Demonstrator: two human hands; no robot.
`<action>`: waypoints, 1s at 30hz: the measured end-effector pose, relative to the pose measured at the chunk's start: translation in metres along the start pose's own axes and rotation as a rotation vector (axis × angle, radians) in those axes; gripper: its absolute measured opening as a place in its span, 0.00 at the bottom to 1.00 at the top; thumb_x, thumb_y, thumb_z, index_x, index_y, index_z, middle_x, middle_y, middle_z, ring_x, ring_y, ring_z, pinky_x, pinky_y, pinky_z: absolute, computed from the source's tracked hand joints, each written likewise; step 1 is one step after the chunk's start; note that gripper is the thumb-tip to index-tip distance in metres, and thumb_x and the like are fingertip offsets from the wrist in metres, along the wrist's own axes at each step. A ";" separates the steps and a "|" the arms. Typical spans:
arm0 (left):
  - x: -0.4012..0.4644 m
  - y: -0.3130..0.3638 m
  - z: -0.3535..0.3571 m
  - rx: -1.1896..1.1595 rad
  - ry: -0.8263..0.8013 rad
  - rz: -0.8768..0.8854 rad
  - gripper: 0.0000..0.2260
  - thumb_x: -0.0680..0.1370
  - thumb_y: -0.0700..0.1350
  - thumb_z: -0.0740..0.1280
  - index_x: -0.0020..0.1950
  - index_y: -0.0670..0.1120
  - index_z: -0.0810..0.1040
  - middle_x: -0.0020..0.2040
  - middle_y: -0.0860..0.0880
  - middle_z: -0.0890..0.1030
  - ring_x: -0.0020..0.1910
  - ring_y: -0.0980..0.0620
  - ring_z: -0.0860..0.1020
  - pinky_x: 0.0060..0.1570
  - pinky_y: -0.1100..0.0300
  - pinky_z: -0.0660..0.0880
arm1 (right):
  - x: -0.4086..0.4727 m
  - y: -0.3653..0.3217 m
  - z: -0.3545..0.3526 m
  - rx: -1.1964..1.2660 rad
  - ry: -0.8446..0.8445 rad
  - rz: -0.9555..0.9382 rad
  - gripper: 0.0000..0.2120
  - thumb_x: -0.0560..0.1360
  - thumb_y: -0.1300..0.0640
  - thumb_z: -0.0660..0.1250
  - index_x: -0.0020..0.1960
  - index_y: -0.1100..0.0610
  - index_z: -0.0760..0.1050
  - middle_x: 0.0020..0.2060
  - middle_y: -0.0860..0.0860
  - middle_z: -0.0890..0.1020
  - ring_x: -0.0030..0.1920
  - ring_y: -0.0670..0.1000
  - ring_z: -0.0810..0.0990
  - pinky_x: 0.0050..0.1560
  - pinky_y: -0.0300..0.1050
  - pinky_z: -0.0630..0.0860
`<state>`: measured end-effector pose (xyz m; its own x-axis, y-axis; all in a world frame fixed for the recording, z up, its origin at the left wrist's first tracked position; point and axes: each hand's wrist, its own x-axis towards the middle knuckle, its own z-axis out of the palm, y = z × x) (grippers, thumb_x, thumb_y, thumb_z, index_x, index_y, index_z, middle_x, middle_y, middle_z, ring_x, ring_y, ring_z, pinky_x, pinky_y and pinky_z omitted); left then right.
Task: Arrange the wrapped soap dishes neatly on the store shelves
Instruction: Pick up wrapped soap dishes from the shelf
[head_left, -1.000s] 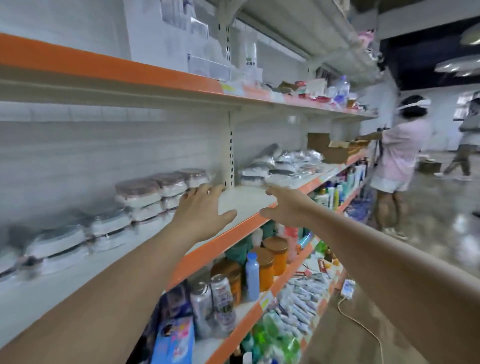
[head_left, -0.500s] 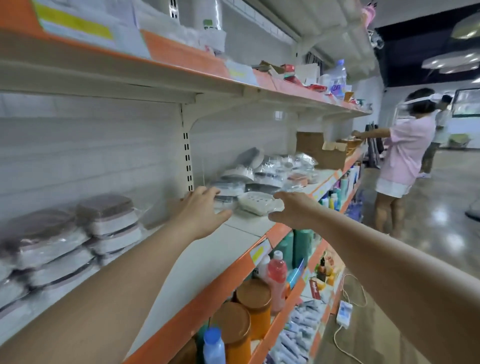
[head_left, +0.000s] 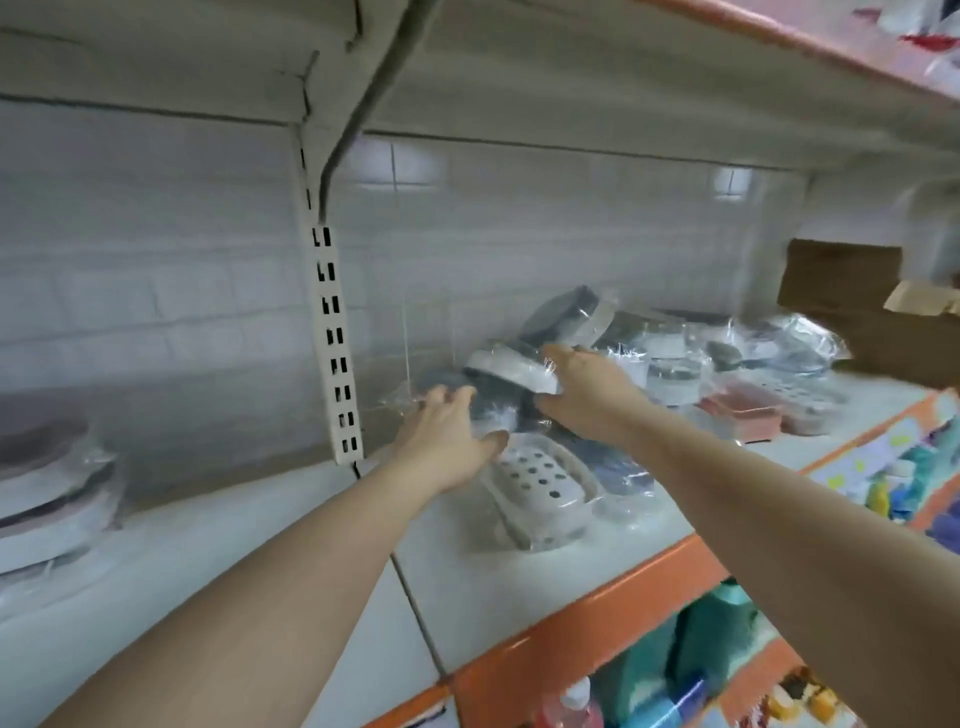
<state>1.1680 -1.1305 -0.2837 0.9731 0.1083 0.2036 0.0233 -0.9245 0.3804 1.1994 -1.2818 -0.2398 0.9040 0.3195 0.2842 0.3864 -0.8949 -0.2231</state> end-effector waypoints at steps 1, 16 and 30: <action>0.011 0.004 0.004 0.014 0.024 -0.029 0.32 0.75 0.59 0.63 0.75 0.48 0.57 0.73 0.43 0.60 0.70 0.42 0.63 0.66 0.51 0.65 | 0.014 0.004 0.001 0.005 0.009 -0.037 0.29 0.75 0.55 0.64 0.73 0.55 0.59 0.64 0.59 0.72 0.64 0.59 0.71 0.59 0.48 0.70; 0.045 -0.030 -0.017 0.013 -0.117 -0.185 0.30 0.69 0.36 0.69 0.68 0.53 0.67 0.70 0.48 0.63 0.62 0.49 0.68 0.53 0.63 0.70 | 0.063 0.037 0.037 0.099 -0.129 -0.242 0.35 0.71 0.59 0.67 0.74 0.49 0.56 0.67 0.55 0.65 0.70 0.56 0.61 0.67 0.55 0.64; 0.044 -0.007 0.023 -0.118 0.226 -0.421 0.35 0.69 0.61 0.70 0.67 0.46 0.61 0.65 0.44 0.64 0.60 0.42 0.72 0.48 0.57 0.67 | 0.061 0.008 0.072 -0.154 -0.017 0.005 0.33 0.76 0.34 0.54 0.68 0.59 0.64 0.63 0.61 0.68 0.63 0.63 0.68 0.61 0.54 0.62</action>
<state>1.2156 -1.1275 -0.2985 0.8101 0.5526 0.1958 0.3654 -0.7371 0.5685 1.2713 -1.2473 -0.2917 0.9093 0.3193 0.2670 0.3506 -0.9332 -0.0781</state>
